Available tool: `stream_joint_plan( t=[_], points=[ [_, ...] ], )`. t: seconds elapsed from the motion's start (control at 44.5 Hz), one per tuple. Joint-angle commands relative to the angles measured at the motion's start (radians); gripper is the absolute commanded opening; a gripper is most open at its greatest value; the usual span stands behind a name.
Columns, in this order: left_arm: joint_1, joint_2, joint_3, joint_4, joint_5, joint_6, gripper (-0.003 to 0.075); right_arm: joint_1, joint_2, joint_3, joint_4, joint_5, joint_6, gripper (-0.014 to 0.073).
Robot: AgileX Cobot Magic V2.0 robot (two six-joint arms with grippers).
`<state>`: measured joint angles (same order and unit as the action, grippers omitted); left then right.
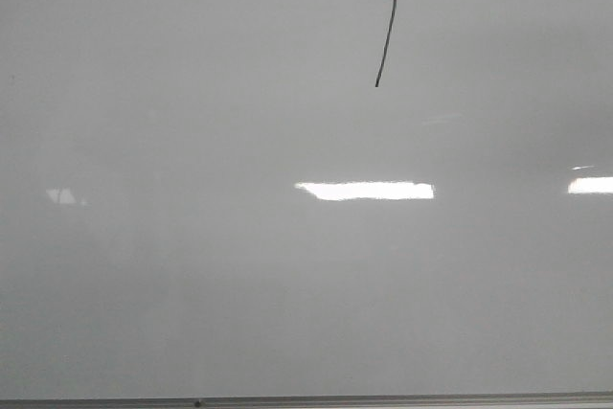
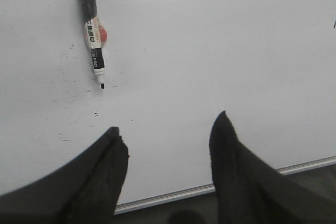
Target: Write number 7 on whiteboard
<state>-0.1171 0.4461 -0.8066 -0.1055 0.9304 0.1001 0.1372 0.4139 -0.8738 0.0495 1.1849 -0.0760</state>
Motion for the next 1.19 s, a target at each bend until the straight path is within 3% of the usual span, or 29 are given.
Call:
stream_joint_plan(
  t=[0.0, 0.09, 0.202, 0.27, 0.81, 0.945, 1.17],
  points=[
    [0.004, 0.007, -0.025, -0.025, -0.069, -0.011, 0.0207, -0.006, 0.009, -0.021, -0.006, -0.069, 0.005, 0.0174],
    [0.004, 0.007, -0.025, -0.043, -0.085, -0.011, 0.0111, -0.006, 0.009, -0.021, -0.005, -0.068, 0.005, 0.0036],
    [0.004, 0.007, -0.025, -0.034, -0.088, -0.011, 0.001, -0.006, 0.009, -0.021, -0.007, -0.068, 0.005, -0.0073],
    [0.004, 0.007, -0.025, -0.034, -0.086, -0.011, -0.002, -0.006, 0.009, -0.021, -0.005, -0.059, 0.005, -0.0067],
    [0.004, -0.033, 0.003, -0.003, -0.118, -0.009, -0.002, -0.006, 0.009, -0.021, -0.005, -0.056, 0.005, -0.0067],
    [0.033, -0.117, 0.094, 0.106, -0.235, -0.009, -0.002, -0.006, 0.009, -0.021, -0.005, -0.056, 0.005, -0.0067],
    [0.082, -0.299, 0.419, 0.113, -0.513, -0.009, -0.002, -0.006, 0.009, -0.021, -0.005, -0.056, 0.005, -0.0067]
  ],
)
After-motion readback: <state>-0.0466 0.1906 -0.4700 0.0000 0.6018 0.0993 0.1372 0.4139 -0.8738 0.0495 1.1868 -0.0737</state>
